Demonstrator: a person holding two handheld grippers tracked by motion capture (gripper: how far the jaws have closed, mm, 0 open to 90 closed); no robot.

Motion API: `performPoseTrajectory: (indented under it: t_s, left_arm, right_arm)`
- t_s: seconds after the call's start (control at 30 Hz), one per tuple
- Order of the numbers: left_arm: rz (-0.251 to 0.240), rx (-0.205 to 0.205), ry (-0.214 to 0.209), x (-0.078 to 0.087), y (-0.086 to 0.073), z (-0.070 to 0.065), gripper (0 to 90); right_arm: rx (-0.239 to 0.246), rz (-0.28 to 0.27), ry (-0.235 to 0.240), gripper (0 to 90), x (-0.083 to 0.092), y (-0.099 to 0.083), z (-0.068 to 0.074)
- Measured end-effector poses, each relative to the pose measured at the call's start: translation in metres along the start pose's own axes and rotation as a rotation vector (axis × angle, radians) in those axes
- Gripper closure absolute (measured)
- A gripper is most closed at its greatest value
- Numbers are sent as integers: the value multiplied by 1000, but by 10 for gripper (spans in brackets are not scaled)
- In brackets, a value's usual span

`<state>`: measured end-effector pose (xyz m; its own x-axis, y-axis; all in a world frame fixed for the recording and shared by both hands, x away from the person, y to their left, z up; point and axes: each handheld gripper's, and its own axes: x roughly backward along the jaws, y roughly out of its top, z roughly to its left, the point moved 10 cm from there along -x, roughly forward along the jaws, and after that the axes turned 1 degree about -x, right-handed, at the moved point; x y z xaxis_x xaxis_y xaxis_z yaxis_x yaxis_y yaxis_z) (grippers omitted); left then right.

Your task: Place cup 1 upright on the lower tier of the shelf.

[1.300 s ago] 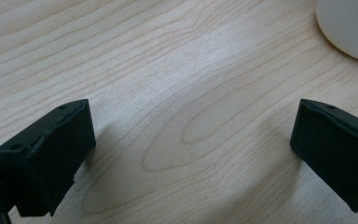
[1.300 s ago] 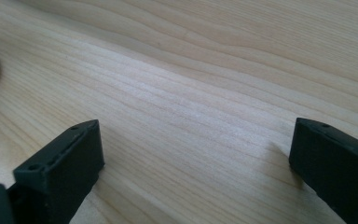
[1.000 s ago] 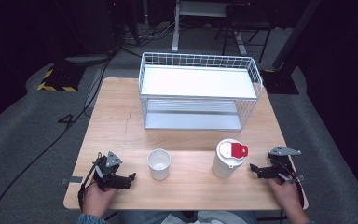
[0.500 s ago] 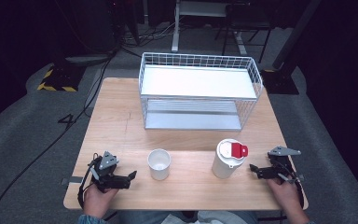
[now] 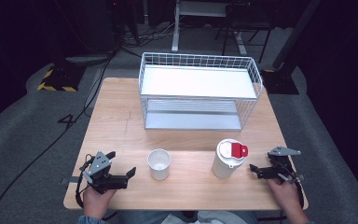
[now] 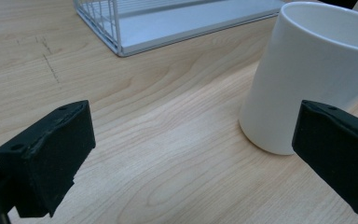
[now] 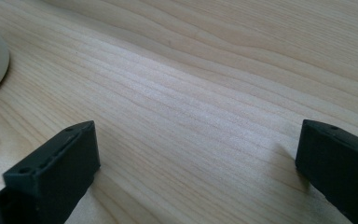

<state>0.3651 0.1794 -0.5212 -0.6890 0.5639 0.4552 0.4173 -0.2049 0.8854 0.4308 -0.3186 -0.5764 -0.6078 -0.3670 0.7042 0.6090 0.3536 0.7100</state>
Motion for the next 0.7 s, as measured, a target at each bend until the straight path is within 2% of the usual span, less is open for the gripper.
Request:
performPoseTrajectory:
  t_s: [0.23, 0.3, 0.47, 0.6, 0.63, 0.67, 0.7]
  left_arm:
    - [-33, 24, -10, 0, 5, -9, 0]
    - [-63, 37, -27, 3, 10, -15, 0]
    - [-100, 34, -40, 6, 18, -24, 0]
    - [-102, 26, -53, 5, 19, -31, 0]
    - [-89, 26, -82, 2, 19, -37, 0]
    - [-89, 26, -82, 2, 19, -37, 0]
    - [-92, 22, -99, 0, 19, -43, 0]
  right_arm:
    - [-1, 0, 0, 0, 0, 0, 0]
    - [0, 0, 0, 0, 0, 0, 0]
    - [1, 0, 0, 0, 0, 0, 0]
    - [1, 0, 0, 0, 0, 0, 0]
    - [0, 0, -1, 0, 0, 0, 0]
    - [0, 0, -1, 0, 0, 0, 0]
    - [6, 1, 2, 0, 0, 0, 1]
